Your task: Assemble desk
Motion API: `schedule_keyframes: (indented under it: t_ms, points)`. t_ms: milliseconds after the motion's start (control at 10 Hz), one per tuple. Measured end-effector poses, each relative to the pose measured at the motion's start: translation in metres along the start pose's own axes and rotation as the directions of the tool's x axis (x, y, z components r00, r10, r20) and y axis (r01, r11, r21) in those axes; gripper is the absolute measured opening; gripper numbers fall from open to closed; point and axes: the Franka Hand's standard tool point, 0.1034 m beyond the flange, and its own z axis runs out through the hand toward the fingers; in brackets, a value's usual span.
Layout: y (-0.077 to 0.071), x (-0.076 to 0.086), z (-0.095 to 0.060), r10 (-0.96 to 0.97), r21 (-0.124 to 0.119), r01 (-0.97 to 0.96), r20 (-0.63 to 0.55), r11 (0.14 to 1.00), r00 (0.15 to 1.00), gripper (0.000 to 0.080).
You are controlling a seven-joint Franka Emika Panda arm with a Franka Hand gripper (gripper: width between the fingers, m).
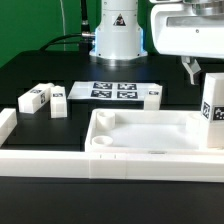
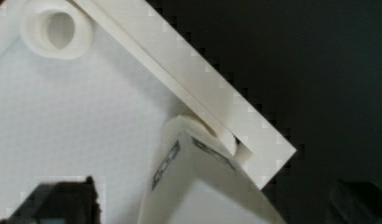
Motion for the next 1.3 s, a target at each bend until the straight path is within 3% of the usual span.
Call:
schedule_keyframes:
  t_ms: [100,400,800,1000,1100,1200,1300]
  points:
    - [0.0021,0.0019,-0.0009,-0.164,-0.062,0.163,-0.011,0.985,0.986,0.0649]
    - [-0.0038,0.0007,-0.0052,-0.451,-0.152,0.445,-0.008,0.883,0.892,0.0649]
    - [-0.0017,0.0064,-0.0079,-0.668,-0.148,0.664,0.027,0.733,0.744,0.0649]
    - [-0.0022,0.0061,-0.0077,-0.666,-0.148,0.662,0.026,0.735,0.746,0.0424]
    - [-0.0022,0.0061,-0.0077,-0.666,-0.148,0.662,0.026,0.735,0.745,0.0424]
    - [-0.0022,0.0061,-0.0077,-0.666,-0.147,0.662,0.025,0.735,0.745,0.0288]
    - [-0.0022,0.0061,-0.0078,-0.666,-0.147,0.662,0.025,0.735,0.746,0.0288]
